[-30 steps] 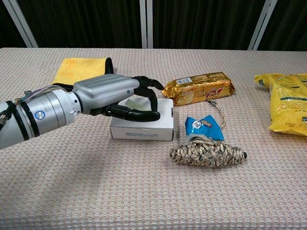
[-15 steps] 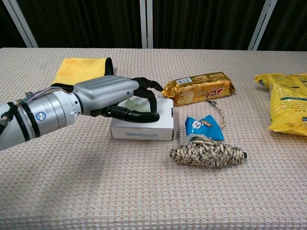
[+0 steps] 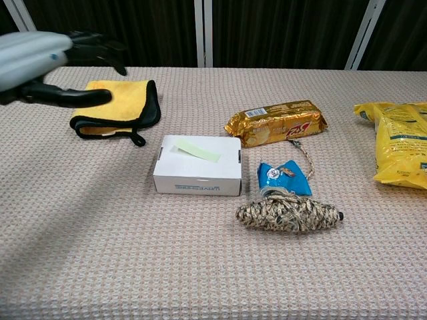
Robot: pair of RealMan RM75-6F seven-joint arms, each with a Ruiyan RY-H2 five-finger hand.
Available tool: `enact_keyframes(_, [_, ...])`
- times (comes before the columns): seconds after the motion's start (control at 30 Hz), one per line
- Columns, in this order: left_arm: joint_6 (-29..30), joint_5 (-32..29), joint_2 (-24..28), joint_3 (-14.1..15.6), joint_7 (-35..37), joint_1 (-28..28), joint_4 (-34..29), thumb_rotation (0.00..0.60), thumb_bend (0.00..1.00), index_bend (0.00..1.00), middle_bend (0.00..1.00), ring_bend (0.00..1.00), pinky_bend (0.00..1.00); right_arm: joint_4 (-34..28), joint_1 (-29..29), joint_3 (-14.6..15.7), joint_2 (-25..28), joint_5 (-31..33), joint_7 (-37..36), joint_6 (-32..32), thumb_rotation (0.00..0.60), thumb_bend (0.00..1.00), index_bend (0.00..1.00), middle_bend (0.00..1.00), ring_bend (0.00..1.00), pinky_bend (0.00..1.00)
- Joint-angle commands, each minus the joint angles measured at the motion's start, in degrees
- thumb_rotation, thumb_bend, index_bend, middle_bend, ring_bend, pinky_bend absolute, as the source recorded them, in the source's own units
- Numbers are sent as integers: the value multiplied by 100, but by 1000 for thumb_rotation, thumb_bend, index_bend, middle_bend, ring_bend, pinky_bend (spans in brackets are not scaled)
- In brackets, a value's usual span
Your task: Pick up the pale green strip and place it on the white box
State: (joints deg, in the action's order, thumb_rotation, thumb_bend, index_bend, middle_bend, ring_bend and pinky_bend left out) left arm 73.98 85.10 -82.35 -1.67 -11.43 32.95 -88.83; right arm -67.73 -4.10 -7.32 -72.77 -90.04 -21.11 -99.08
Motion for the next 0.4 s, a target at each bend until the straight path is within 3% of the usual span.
enact_keyframes(0.03, [1037, 162, 398, 400, 142, -916, 387, 63, 0, 230, 84, 0, 122, -91, 85, 134, 158, 266, 549, 448, 600, 236, 0, 0, 0, 0])
enact_keyframes(0.17, [1478, -16, 518, 679, 487, -1636, 992, 80, 0, 190, 74, 0, 121, -309, 157, 247, 319, 618, 1226, 978, 600, 211, 0, 0, 0, 0])
enact_keyframes(0.4, [1568, -205, 575, 771, 1326, -2228, 1521, 101, 0, 162, 60, 0, 122, -334, 213, 367, 340, 661, 1386, 1207, 600, 209, 0, 0, 0, 0])
